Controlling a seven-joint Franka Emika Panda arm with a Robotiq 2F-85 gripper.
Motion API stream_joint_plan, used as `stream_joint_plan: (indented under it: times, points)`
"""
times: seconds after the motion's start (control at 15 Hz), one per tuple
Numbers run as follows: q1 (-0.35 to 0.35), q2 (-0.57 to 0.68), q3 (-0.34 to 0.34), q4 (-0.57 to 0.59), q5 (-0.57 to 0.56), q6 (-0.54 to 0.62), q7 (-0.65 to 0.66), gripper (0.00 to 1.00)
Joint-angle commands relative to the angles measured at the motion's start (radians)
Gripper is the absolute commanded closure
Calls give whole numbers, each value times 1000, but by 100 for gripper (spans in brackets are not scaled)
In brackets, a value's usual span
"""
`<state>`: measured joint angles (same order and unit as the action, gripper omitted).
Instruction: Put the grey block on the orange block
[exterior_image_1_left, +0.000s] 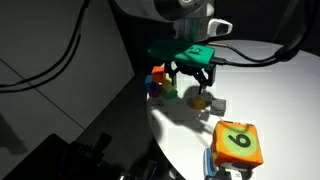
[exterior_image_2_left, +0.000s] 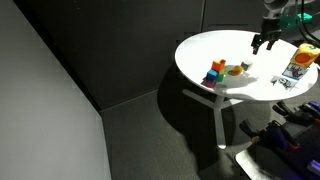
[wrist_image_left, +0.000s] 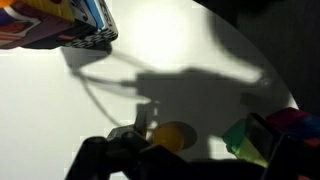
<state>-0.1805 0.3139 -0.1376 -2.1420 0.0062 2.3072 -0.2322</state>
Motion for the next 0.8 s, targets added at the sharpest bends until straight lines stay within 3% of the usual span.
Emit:
stream_joint_plan:
  times: [0.0, 0.73]
  points:
    - [-37, 65, 11, 79, 29, -5, -44, 0]
    - [-97, 287, 51, 346, 90, -24, -45, 0]
